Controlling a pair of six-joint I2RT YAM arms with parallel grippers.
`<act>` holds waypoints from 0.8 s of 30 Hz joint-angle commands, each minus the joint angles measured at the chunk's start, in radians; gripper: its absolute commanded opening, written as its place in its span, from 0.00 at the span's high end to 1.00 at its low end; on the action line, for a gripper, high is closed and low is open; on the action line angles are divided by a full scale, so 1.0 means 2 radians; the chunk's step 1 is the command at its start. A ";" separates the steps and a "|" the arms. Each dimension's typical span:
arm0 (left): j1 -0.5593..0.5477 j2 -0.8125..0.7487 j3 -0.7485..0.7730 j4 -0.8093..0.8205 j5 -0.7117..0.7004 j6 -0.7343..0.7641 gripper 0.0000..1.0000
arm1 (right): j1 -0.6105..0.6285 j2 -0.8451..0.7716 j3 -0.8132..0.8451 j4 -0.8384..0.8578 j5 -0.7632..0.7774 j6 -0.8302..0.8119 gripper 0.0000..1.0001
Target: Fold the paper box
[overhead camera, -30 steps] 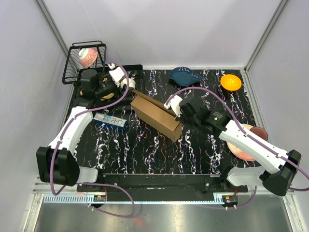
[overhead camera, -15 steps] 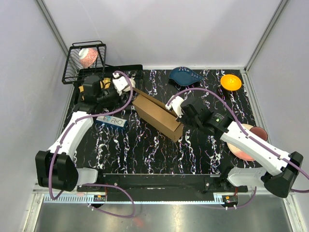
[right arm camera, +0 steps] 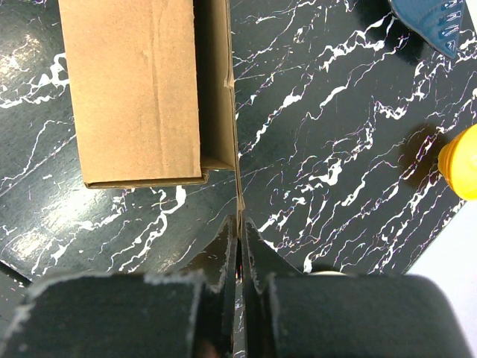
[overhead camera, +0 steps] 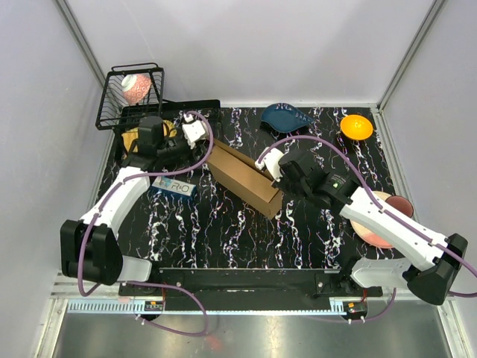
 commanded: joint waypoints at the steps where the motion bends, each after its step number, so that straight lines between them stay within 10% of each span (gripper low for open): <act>1: -0.003 0.019 0.041 0.015 0.002 0.025 0.30 | -0.003 0.008 0.008 0.018 -0.004 0.002 1.00; 24: -0.030 0.059 0.057 -0.011 -0.012 0.056 0.52 | -0.003 0.020 0.017 0.019 -0.006 0.007 1.00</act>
